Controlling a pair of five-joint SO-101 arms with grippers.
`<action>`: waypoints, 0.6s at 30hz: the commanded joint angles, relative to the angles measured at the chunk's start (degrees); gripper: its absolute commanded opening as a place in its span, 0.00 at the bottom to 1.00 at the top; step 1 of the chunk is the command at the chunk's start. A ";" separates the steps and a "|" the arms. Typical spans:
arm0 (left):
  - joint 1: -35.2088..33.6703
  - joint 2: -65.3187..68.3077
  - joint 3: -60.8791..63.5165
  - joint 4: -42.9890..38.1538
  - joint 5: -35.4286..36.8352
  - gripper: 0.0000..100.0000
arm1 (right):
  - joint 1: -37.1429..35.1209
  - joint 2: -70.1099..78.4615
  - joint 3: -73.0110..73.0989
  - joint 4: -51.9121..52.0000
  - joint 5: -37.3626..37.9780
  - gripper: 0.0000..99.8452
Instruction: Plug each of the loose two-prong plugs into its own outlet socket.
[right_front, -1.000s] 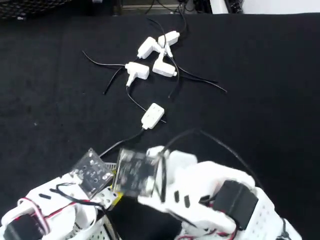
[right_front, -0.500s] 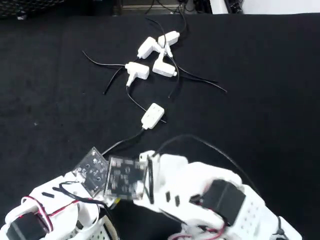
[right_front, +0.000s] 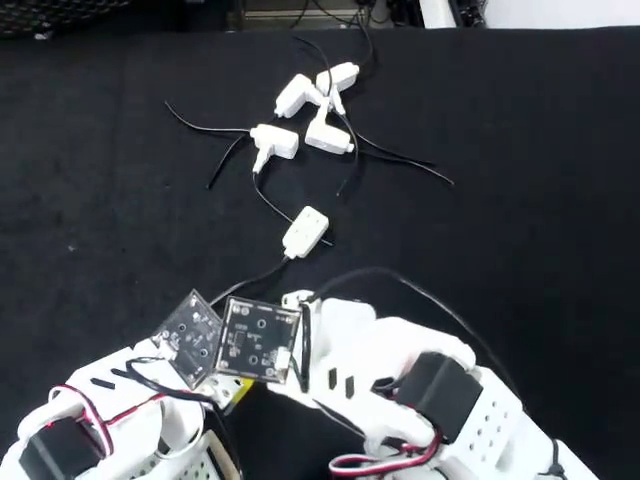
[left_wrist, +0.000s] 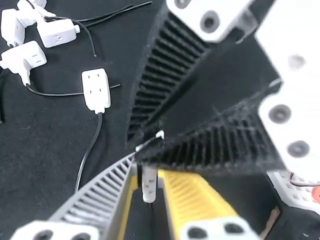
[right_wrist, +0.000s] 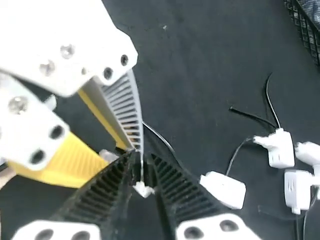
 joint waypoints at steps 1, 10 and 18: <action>-0.22 -0.35 -2.51 -0.79 -0.35 0.03 | 3.43 0.48 0.13 -0.26 0.44 0.01; -0.31 -11.34 -2.07 -0.97 -0.35 0.03 | 3.52 0.66 6.29 -5.10 1.23 0.01; -0.31 -8.97 -2.24 -0.79 -0.35 0.03 | 3.52 0.75 7.87 -5.63 2.81 0.01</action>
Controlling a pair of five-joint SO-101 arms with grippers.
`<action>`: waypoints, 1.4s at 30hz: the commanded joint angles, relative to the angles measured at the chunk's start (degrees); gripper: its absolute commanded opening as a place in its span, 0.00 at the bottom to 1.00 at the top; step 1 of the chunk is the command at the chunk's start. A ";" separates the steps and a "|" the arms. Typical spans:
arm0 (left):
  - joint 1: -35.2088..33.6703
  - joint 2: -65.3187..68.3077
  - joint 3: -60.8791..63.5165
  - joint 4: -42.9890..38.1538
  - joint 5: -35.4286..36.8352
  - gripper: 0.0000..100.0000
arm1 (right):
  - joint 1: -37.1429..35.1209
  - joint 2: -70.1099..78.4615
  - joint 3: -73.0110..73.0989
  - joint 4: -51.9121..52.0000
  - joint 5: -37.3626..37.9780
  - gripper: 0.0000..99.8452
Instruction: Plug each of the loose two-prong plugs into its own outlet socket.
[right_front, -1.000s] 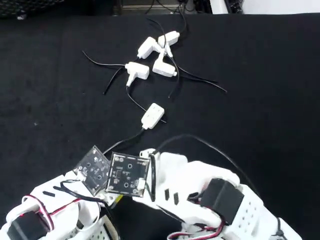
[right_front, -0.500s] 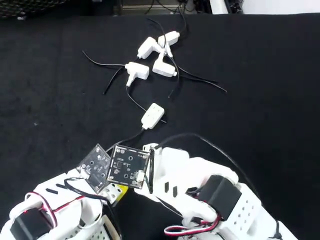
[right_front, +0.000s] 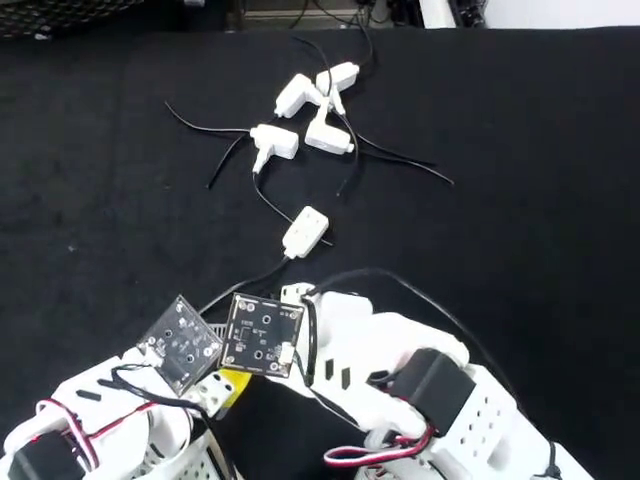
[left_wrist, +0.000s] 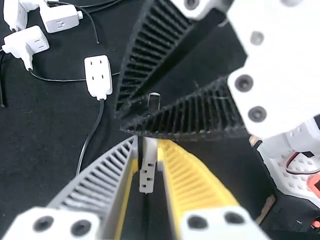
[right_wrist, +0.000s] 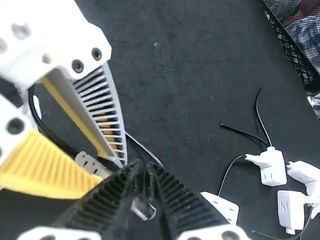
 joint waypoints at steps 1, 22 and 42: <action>-0.13 0.00 -2.51 -0.97 -0.44 0.03 | 1.67 0.92 2.77 0.09 0.79 0.01; -4.70 -1.76 -0.13 -1.49 -0.44 0.03 | 6.77 0.84 2.77 -4.04 0.88 0.01; -15.69 -1.67 0.48 -2.02 -2.02 0.03 | 8.88 0.75 2.42 -4.92 -1.93 0.02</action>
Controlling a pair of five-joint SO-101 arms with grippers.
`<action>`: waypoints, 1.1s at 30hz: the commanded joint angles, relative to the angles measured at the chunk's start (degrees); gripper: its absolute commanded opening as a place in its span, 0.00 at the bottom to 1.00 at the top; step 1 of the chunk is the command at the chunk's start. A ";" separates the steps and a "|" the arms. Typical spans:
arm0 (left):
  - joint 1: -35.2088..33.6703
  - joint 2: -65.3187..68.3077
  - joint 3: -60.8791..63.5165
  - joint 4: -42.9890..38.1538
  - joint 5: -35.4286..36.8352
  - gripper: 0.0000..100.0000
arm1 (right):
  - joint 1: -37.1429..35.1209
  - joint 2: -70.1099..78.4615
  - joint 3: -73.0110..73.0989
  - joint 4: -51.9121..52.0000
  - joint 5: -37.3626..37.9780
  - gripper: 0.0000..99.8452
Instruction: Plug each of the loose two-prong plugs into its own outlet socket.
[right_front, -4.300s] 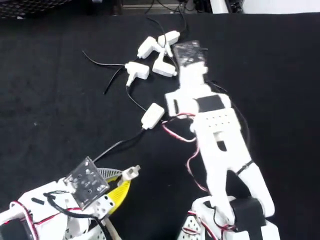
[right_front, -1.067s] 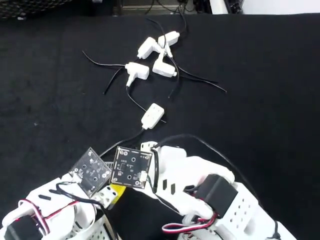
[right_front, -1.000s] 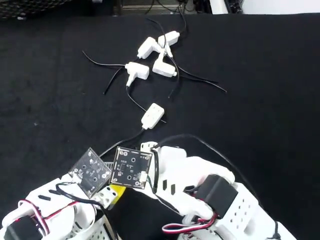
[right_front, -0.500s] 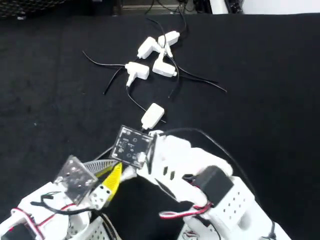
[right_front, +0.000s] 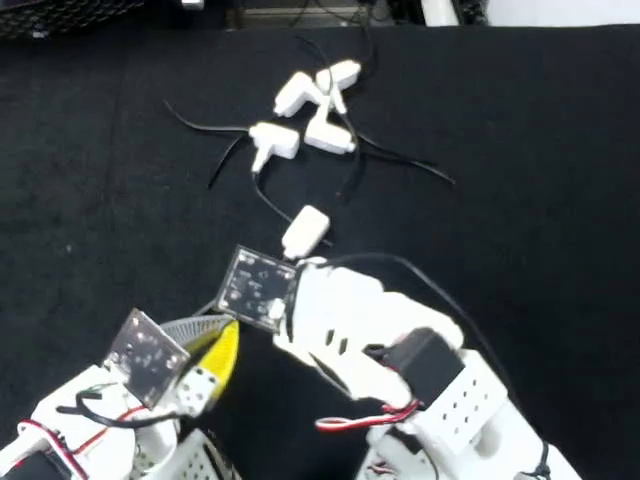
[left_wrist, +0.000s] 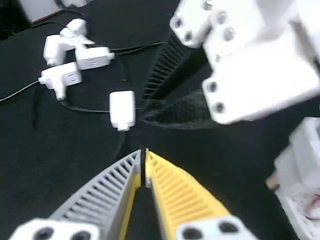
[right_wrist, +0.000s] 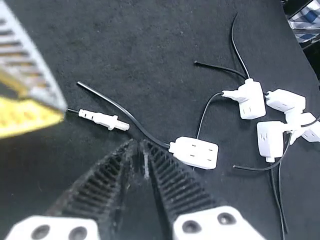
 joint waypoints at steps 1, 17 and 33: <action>-10.95 -0.18 1.63 -2.64 -3.69 0.03 | 1.93 -0.40 -0.92 -1.41 -3.43 0.02; -22.81 32.79 17.10 -27.69 -7.21 0.21 | 15.82 3.30 -3.74 -4.66 -14.33 0.12; -27.03 64.88 8.57 -33.14 -12.31 0.21 | 15.91 11.82 -4.88 -7.38 -14.33 0.12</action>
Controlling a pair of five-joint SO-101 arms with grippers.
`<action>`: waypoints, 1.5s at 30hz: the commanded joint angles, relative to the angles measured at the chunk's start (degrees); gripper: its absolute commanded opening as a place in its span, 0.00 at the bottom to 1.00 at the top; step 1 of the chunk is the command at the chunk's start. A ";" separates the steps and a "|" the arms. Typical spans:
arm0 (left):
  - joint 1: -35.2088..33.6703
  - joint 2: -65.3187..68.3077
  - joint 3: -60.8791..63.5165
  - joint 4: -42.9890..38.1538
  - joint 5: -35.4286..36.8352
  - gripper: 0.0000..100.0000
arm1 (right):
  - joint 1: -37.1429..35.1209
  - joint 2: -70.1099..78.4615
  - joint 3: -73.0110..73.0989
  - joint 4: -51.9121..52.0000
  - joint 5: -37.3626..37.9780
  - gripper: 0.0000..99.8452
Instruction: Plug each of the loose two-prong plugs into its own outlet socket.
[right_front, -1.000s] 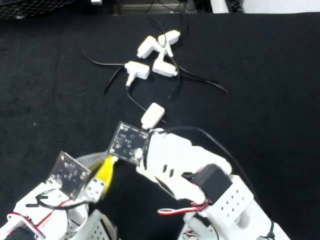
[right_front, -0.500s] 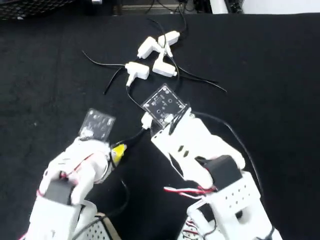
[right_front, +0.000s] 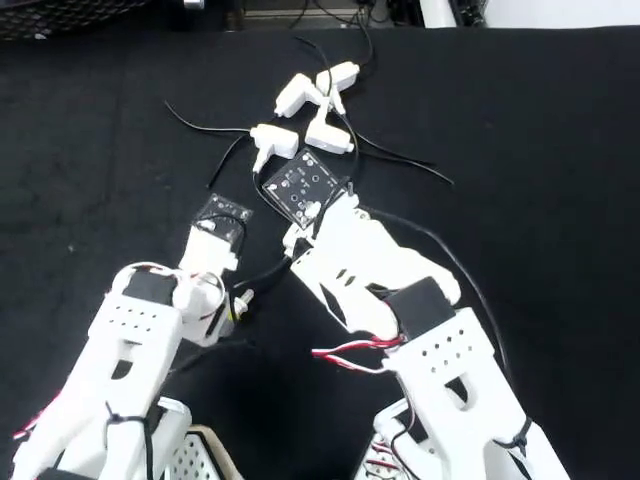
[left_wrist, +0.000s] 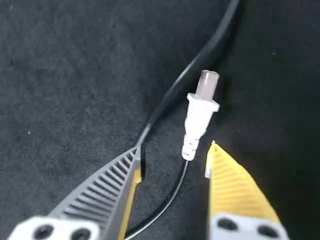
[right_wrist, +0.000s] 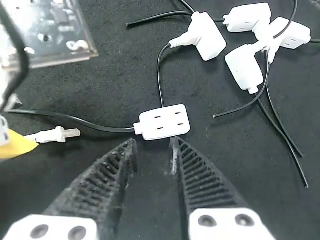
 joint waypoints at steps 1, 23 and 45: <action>-0.57 1.85 -0.13 -6.95 -0.35 0.21 | 0.79 0.13 -3.12 -0.70 -0.53 0.12; 5.41 8.44 3.03 -10.46 -0.53 0.21 | 0.79 0.13 -3.12 -0.44 -0.53 0.12; 5.67 23.30 -9.80 -11.08 -0.18 0.21 | 0.70 0.04 -3.12 -0.62 -0.53 0.12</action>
